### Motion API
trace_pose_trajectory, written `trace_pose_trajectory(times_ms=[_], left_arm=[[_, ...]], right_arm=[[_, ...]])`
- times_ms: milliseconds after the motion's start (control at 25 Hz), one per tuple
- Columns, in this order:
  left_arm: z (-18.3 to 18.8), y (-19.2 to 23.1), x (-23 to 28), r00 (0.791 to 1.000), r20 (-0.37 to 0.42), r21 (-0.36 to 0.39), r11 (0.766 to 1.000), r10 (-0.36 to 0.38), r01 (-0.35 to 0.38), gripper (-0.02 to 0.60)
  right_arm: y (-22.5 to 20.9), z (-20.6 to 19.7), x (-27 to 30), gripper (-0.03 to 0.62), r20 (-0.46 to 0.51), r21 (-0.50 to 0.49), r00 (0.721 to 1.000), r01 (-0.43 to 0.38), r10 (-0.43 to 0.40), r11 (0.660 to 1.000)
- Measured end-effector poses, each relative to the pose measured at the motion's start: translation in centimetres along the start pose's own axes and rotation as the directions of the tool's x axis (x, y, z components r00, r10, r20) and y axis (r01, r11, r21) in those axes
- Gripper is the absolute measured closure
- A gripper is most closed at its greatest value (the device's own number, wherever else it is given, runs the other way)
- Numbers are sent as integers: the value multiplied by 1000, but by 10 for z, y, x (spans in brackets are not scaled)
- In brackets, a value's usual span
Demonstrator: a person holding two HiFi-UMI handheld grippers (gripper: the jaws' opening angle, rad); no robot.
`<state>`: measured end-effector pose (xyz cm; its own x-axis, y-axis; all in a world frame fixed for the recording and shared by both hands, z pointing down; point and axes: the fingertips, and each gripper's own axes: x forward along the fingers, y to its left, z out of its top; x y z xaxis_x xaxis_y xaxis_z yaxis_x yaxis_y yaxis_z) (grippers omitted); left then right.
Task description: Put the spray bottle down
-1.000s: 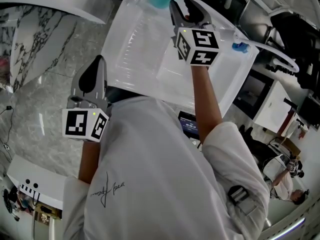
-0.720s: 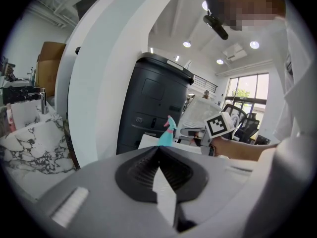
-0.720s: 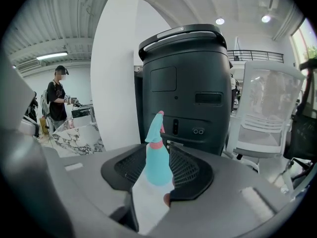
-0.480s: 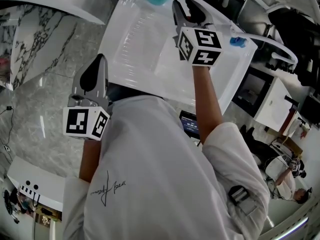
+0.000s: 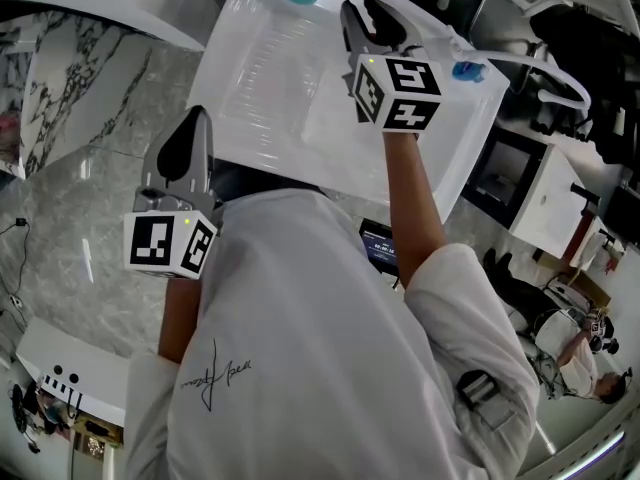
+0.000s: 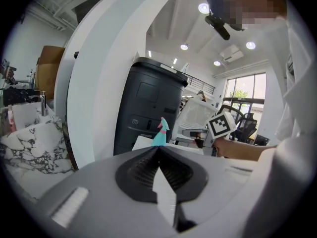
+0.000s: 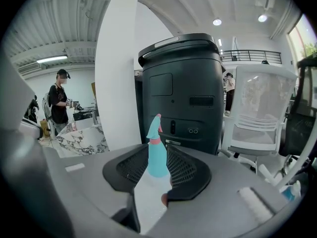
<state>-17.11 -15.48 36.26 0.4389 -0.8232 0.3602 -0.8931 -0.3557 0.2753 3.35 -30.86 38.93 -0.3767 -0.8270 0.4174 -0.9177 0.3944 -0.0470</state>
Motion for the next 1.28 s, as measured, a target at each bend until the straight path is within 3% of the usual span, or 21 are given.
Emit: trace_pose_trajectory(times_ms=[1280], left_arm=[[-5,-61,-27,996,88,37,999,-31,28,575]], right_arm=[[-5,-16,-113,545,65,43,998,-6,3,999]])
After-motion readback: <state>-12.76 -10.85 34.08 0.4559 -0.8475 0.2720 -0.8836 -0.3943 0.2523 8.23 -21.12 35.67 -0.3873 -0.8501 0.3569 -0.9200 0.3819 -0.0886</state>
